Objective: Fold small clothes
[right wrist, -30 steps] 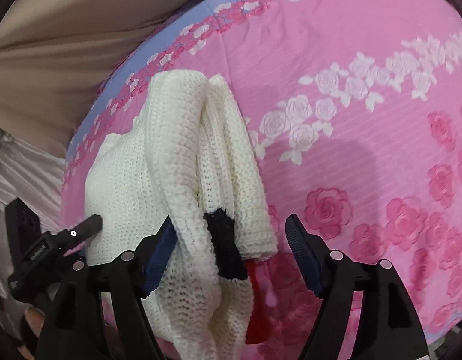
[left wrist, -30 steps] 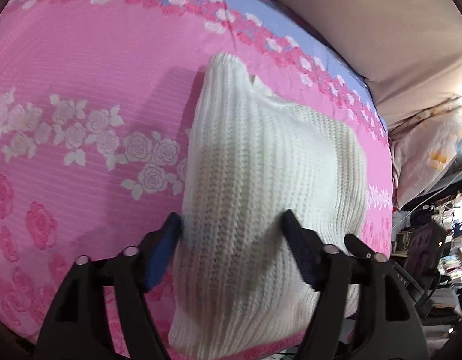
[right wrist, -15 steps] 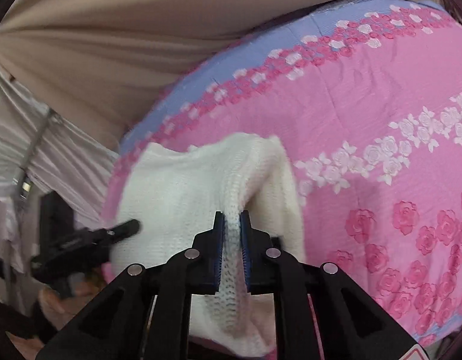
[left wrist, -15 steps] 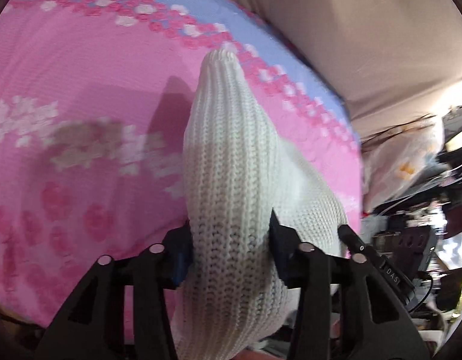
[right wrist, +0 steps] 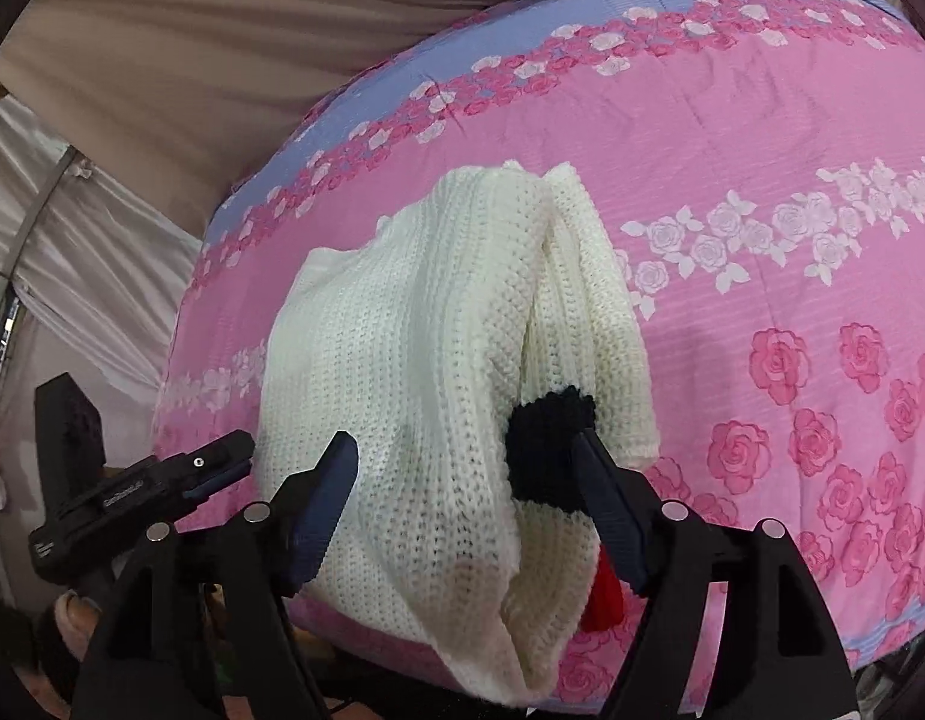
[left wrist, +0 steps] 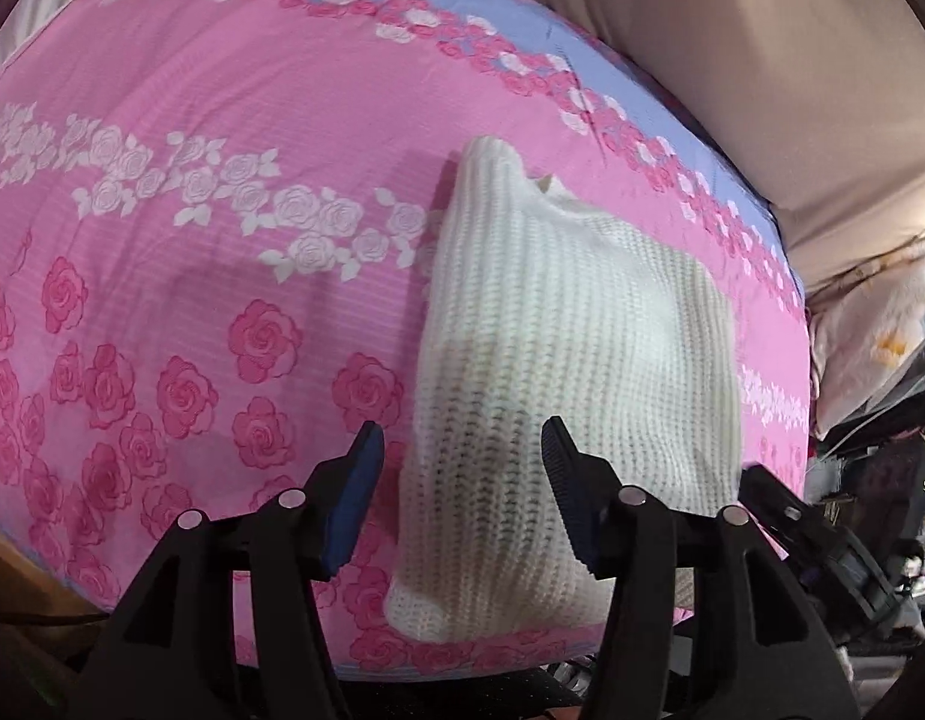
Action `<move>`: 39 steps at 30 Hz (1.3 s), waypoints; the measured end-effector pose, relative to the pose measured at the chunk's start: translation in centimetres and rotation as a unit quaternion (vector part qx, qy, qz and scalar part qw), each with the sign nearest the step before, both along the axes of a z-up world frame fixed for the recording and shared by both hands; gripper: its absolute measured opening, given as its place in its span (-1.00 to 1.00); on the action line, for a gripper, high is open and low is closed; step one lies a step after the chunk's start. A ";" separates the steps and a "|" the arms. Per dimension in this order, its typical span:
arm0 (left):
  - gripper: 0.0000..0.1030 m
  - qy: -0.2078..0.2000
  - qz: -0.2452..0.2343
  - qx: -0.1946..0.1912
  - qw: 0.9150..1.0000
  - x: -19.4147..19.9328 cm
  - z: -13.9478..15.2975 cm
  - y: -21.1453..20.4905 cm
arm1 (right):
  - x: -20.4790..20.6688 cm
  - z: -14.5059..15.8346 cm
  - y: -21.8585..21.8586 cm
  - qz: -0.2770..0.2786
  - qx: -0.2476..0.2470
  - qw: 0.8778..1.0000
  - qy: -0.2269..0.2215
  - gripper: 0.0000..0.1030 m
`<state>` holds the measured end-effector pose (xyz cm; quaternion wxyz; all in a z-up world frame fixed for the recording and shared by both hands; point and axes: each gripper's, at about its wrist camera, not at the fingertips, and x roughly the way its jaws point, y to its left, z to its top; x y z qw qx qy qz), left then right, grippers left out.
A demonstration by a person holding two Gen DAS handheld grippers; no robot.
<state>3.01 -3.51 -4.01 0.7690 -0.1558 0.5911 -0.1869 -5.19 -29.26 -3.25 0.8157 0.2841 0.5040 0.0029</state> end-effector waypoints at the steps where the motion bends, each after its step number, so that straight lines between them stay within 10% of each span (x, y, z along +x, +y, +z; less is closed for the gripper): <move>1: 0.03 0.000 -0.001 -0.002 1.000 0.1 0.1 -0.8 | 0.5 -0.7 0.2 0.008 0.004 1.000 0.007 -0.82; 7: 0.05 -0.047 -0.020 0.008 0.999 -0.8 2.8 -2.3 | 0.2 4.8 0.0 0.018 -0.059 0.996 -0.063 -0.81; 12: 0.07 -0.053 -0.031 0.048 0.997 -0.8 1.6 -3.5 | 0.7 -2.2 -2.3 0.025 -0.081 0.996 0.030 -0.75; 20: 0.06 -0.054 -0.019 0.076 0.995 -0.8 1.0 -3.7 | -0.6 4.4 -0.7 0.014 -0.097 0.994 -0.056 -0.67; 25: 0.06 -0.068 -0.029 0.094 0.993 -0.8 1.2 -5.0 | 1.0 -0.9 -0.9 0.035 -0.154 0.987 0.019 -0.78; 32: 0.06 -0.103 -0.044 0.133 0.985 -1.1 2.1 -6.4 | 0.1 4.1 -0.4 0.029 -0.118 0.992 -0.043 -0.75; 39: 0.06 -0.104 -0.050 0.150 0.982 -0.9 2.0 -6.9 | 1.4 0.2 0.6 0.043 -0.139 0.989 0.012 -0.76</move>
